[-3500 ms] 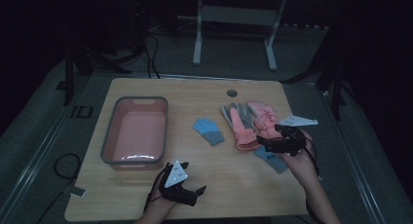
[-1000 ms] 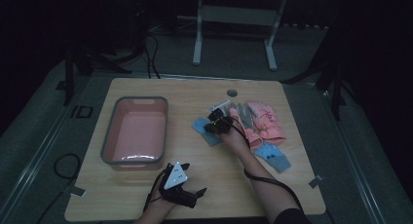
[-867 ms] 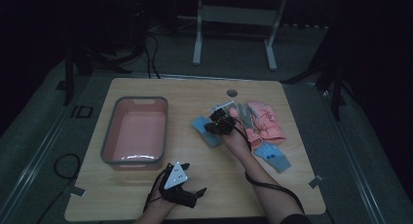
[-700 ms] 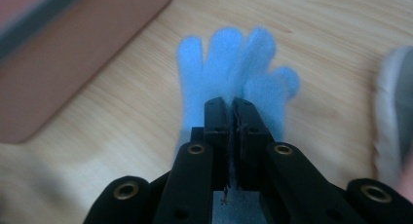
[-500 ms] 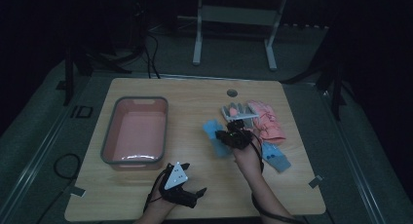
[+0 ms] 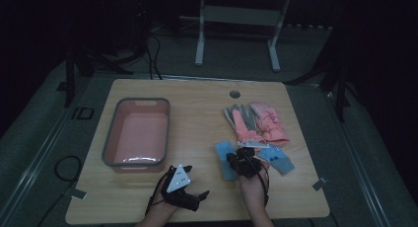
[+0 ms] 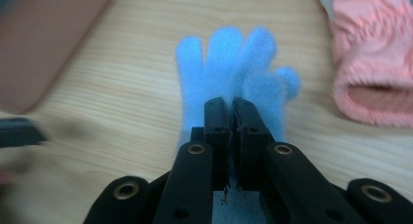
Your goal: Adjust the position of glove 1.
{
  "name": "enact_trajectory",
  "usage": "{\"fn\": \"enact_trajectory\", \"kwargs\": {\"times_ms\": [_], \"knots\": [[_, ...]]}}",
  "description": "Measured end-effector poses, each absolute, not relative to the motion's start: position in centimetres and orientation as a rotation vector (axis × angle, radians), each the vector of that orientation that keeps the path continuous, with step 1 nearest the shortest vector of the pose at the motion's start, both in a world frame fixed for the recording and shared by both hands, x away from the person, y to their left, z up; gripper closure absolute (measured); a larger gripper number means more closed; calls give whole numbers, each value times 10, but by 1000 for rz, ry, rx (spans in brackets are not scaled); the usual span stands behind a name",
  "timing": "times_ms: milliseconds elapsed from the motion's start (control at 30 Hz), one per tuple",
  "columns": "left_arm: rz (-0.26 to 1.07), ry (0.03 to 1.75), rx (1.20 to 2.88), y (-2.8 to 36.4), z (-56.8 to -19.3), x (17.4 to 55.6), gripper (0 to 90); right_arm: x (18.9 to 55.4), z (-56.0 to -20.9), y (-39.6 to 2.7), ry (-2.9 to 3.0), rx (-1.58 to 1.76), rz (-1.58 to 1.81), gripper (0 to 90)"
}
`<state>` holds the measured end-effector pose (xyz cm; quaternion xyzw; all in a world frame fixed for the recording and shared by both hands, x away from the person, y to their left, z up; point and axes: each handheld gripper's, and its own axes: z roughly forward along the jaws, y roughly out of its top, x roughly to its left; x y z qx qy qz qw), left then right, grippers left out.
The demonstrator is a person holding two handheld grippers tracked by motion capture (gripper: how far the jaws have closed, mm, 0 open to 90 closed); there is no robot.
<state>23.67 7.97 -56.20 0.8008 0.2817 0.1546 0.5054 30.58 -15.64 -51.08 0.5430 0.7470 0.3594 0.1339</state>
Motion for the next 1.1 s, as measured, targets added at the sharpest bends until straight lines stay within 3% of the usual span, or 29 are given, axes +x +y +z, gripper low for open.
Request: {"fn": "enact_trajectory", "kwargs": {"times_ms": [300, 667, 1100], "knots": [[372, 678, 1934, 80, -562, 237, 0, 317, -542, -151, 2179, 1631, 951, 818], [363, 671, 1938, 79, -562, 237, 0, 320, -528, -151, 2251, 1482, 1035, 606], [362, 678, 1935, 79, -562, 238, 0, 340, -502, -201, 2434, 1146, 1124, 605]]}}
